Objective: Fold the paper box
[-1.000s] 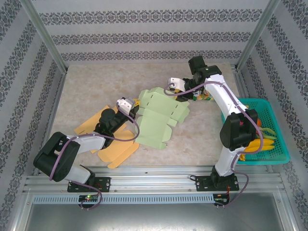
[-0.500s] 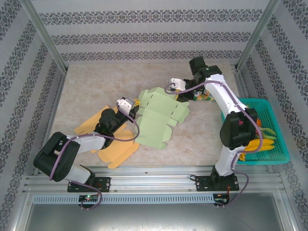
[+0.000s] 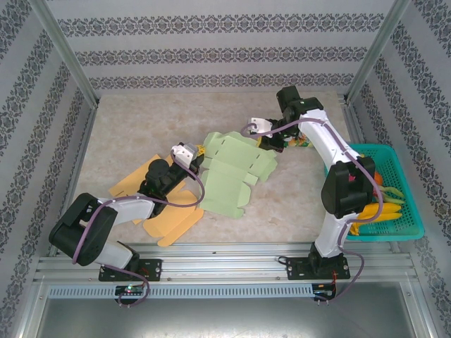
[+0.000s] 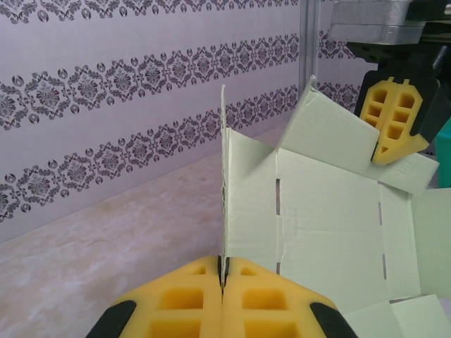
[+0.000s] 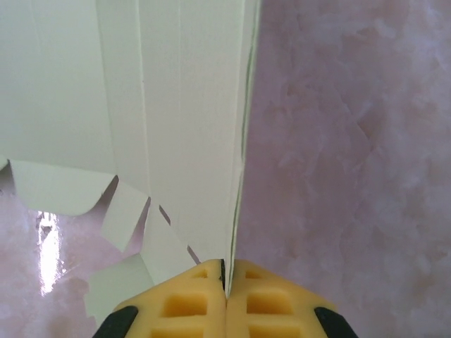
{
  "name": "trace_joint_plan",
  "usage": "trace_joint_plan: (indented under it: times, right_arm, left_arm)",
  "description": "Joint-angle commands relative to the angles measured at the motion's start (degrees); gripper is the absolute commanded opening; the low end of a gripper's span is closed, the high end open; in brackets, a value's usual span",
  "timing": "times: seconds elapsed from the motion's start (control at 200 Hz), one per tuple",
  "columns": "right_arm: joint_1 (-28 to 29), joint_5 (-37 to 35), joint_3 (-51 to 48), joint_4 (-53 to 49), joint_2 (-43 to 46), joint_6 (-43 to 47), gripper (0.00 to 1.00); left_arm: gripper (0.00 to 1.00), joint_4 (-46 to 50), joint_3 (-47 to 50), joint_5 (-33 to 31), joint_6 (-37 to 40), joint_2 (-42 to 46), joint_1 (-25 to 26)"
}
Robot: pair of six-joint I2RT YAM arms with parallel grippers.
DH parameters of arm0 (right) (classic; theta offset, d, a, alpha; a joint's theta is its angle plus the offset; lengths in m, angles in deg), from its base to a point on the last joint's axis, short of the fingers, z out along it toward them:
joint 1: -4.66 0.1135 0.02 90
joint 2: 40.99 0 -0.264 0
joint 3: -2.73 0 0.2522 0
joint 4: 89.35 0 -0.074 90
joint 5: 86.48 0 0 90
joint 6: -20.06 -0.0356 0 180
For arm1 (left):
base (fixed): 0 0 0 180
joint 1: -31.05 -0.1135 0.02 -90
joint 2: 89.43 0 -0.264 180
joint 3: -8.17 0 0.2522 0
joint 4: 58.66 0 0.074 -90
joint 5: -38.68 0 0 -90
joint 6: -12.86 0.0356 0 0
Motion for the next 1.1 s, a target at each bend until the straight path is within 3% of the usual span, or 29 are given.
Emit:
trace_joint_plan:
  times: [0.0,0.09,0.125,0.17,0.225,0.305,0.4,0.54,0.644,0.759,0.924,1.099]
  right_arm:
    - [-0.4,1.5,-0.2,-1.5,1.2,-0.4,0.0]
    - [-0.3,0.3,0.1,-1.2,2.6,-3.4,0.0]
    - [-0.2,-0.6,0.0,-0.9,3.3,-4.5,0.0]
    - [0.2,-2.5,-0.5,0.1,4.1,-6.2,0.0]
    - [0.8,-5.0,-0.9,1.6,5.2,-9.0,0.0]
    - [1.4,-6.3,-1.1,2.7,6.5,-10.5,0.0]
    - [2.7,-11.1,-0.7,3.7,7.3,-12.1,0.0]
    - [4.3,-13.9,0.1,3.3,7.8,-13.0,0.0]
    - [5.0,-14.0,0.6,3.1,7.9,-14.3,0.0]
    - [5.4,-14.5,-0.2,2.9,8.1,-14.4,0.0]
    - [5.6,-13.1,-2.8,3.8,9.7,-13.9,0.0]
    - [5.6,-12.2,-5.4,5.0,11.0,-13.3,0.0]
  left_arm:
    - [0.0,-1.5,-0.6,-0.9,-1.7,1.0,0.7]
    - [0.13,4.5,-2.5,-6.4,-5.3,2.0,0.8]
    - [0.28,8.2,-3.7,-9.3,-8.1,2.9,0.7]
    - [0.38,14.8,-5.6,-13.0,-11.5,4.4,0.8]
    - [0.43,24.0,-8.3,-15.0,-16.4,6.6,0.7]
    - [0.43,34.1,-11.4,-13.8,-21.2,10.4,0.9]
    - [0.4,37.3,-10.0,-13.5,-28.6,17.2,1.7]
    - [0.35,39.5,-10.4,-5.9,-36.1,22.7,4.1]
    - [0.3,40.0,-12.5,-0.3,-37.8,21.4,8.3]
    - [0.28,39.7,-14.4,-0.3,-36.7,17.9,13.5]
    - [0.24,39.3,-15.8,-6.7,-36.8,11.9,13.7]
    - [0.22,38.1,-20.0,-7.5,-35.7,5.3,13.4]
